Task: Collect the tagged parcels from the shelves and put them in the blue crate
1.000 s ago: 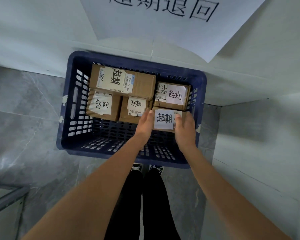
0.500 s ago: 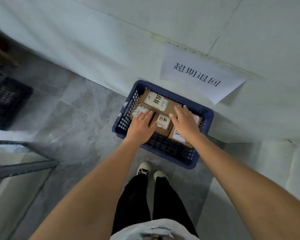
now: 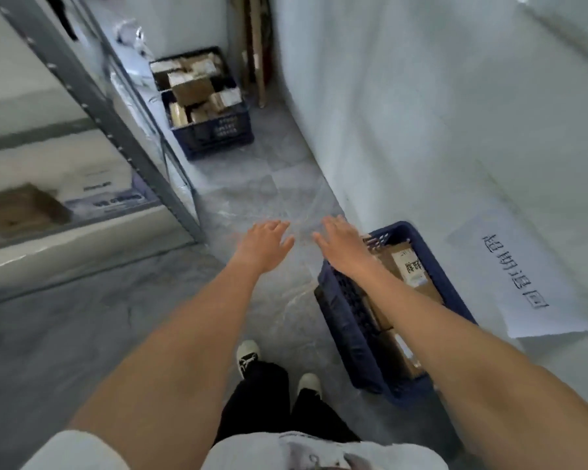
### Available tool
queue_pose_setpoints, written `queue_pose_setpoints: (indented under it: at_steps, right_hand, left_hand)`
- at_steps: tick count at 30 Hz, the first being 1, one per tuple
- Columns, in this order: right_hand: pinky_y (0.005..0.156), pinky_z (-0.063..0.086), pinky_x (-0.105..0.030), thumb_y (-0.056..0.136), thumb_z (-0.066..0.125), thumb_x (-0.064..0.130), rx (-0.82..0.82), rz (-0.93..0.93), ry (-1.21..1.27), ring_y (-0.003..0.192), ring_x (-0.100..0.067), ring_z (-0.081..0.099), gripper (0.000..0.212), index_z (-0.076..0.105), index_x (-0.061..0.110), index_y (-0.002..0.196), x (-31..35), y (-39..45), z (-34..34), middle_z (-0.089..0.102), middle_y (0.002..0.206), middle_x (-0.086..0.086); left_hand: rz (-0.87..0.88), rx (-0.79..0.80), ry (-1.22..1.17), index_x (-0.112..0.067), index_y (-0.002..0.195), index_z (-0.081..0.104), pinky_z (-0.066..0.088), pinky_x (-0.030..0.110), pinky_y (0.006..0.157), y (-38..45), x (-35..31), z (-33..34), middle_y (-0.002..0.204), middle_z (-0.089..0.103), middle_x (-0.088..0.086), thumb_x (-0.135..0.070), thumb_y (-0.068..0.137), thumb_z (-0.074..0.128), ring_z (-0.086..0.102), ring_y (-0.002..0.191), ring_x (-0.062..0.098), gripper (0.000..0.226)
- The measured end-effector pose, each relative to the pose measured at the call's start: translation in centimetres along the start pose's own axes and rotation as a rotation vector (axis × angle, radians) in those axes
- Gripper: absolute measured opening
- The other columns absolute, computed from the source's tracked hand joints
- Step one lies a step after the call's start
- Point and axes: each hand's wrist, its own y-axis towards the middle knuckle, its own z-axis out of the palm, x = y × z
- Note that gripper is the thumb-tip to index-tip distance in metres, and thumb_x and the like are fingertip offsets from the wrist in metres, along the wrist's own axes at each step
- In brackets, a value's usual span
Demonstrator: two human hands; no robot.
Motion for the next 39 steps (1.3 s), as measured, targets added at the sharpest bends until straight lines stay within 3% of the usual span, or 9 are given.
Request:
queue_pose_setpoints:
  at_steps: [6,12,21,25,29,39]
  right_hand:
    - [0.115,0.023,-0.044,0.103,0.038,0.037,0.057,-0.271,-0.125,0.144,-0.033,0.027,0.052,0.039,0.003,0.143,14.1,4.7,1.6,0.042,0.148,-0.017]
    - [0.114,0.025,-0.046,0.104,0.034,0.04,0.126,-0.567,-0.23,0.142,-0.032,0.03,0.052,0.041,0.004,0.14,31.2,7.2,6.3,0.042,0.149,-0.016]
    - [0.12,0.012,-0.05,0.104,0.031,0.042,0.197,-0.748,-0.304,0.15,-0.03,0.014,0.058,0.028,0.006,0.15,50.5,6.7,12.9,0.029,0.158,-0.013]
    - [0.12,0.008,-0.05,0.105,0.028,0.042,0.249,-0.809,-0.345,0.151,-0.029,0.011,0.059,0.024,0.006,0.152,56.4,7.5,14.5,0.023,0.16,-0.011]
    - [0.12,0.009,-0.05,0.105,0.027,0.043,0.266,-0.872,-0.342,0.151,-0.028,0.01,0.06,0.023,0.007,0.153,63.0,10.3,15.4,0.022,0.161,-0.011]
    - [0.121,0.011,-0.048,0.104,0.029,0.043,0.292,-1.022,-0.373,0.15,-0.029,0.013,0.06,0.025,0.007,0.152,80.2,17.5,17.3,0.025,0.16,-0.011]
  left_hand:
    - [-0.233,-0.07,0.069,-0.016,0.146,0.034,0.025,0.042,0.111,-7.6,13.2,-3.9,0.153,0.034,0.008,-0.035,0.102,0.028,0.031,0.14,0.026,0.048]
    - [-0.506,-0.185,-0.006,-0.014,0.148,0.031,0.019,0.04,0.118,-17.7,27.7,-5.1,0.155,0.031,0.005,-0.041,0.102,0.028,0.025,0.145,0.023,0.054]
    - [-0.763,-0.334,-0.061,-0.014,0.145,0.039,0.019,0.038,0.117,-30.1,42.7,-6.7,0.151,0.039,0.004,-0.042,0.099,0.035,0.028,0.143,0.021,0.054]
    - [-0.867,-0.353,-0.113,-0.017,0.147,0.036,0.017,0.038,0.116,-32.6,47.3,-6.7,0.153,0.037,0.002,-0.051,0.096,0.023,0.026,0.144,0.021,0.062]
    - [-0.925,-0.381,-0.124,-0.018,0.149,0.031,0.014,0.036,0.118,-32.4,52.7,-8.4,0.155,0.032,0.0,-0.043,0.1,0.033,0.022,0.146,0.018,0.055]
    - [-1.105,-0.467,-0.217,-0.018,0.15,0.029,0.012,0.039,0.12,-34.6,67.5,-13.6,0.156,0.029,0.0,-0.044,0.101,0.031,0.019,0.147,0.02,0.056]
